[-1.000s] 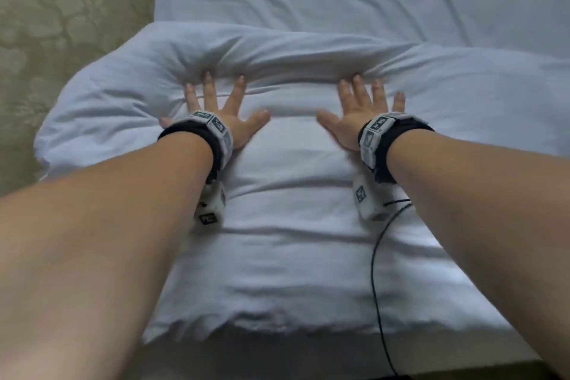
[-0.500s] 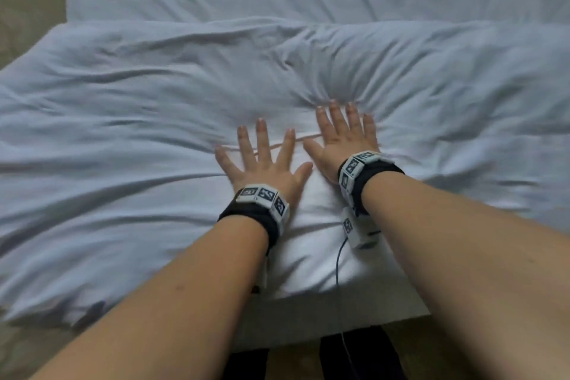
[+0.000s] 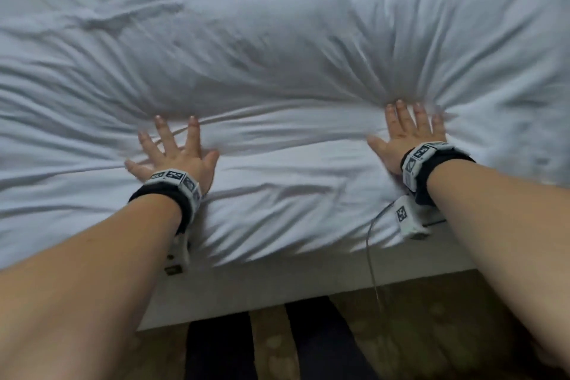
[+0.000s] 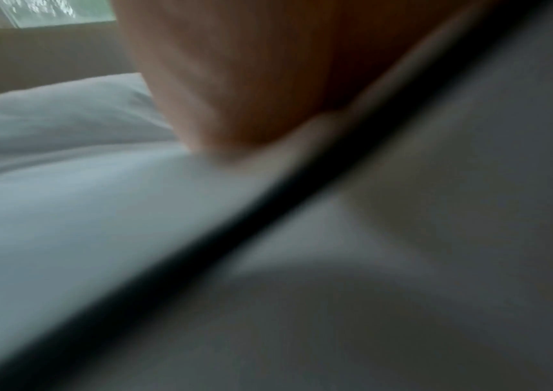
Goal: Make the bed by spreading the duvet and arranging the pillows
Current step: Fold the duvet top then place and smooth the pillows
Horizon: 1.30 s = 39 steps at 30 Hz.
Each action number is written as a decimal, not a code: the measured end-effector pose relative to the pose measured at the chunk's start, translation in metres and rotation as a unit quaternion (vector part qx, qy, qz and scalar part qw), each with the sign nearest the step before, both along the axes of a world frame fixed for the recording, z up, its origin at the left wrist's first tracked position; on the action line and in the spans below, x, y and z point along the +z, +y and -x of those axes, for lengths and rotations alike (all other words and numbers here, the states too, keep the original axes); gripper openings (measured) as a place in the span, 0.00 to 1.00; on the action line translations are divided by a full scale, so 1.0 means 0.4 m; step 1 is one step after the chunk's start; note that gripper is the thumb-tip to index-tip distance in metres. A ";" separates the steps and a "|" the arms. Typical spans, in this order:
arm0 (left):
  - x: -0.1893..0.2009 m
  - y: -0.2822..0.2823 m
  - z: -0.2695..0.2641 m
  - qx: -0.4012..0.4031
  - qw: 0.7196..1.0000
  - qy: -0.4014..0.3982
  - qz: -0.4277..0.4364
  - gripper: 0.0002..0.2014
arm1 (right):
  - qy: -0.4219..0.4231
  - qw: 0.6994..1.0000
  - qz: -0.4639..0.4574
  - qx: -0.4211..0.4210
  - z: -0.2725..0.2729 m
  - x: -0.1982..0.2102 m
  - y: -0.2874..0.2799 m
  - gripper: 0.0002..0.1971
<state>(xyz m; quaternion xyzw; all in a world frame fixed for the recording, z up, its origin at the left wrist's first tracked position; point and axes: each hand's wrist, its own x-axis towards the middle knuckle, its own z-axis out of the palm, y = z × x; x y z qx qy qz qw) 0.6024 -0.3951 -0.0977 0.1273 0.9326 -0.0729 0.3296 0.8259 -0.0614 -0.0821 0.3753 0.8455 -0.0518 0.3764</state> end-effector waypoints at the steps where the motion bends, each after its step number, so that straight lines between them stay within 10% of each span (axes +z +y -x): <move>1: 0.021 0.036 -0.009 -0.001 1.000 -0.002 -0.009 0.37 | -0.017 1.000 0.002 -0.010 -0.012 0.011 0.019 0.44; 7: 0.093 0.380 -0.015 -0.115 0.981 0.006 -0.154 0.40 | 0.128 0.991 -0.028 0.040 0.263 0.065 -0.046 0.37; 13: -0.009 0.515 0.216 -0.068 0.989 -0.050 -0.118 0.36 | 0.137 0.982 -0.019 0.127 0.559 -0.015 -0.008 0.35; 23: -0.172 0.539 0.253 -0.082 0.990 -0.065 -0.090 0.38 | 0.040 0.998 -0.012 0.046 0.523 -0.152 0.209 0.39; 39: -0.145 0.591 0.227 -0.032 0.999 0.001 -0.005 0.39 | 0.096 0.988 0.081 0.090 0.502 -0.188 0.262 0.40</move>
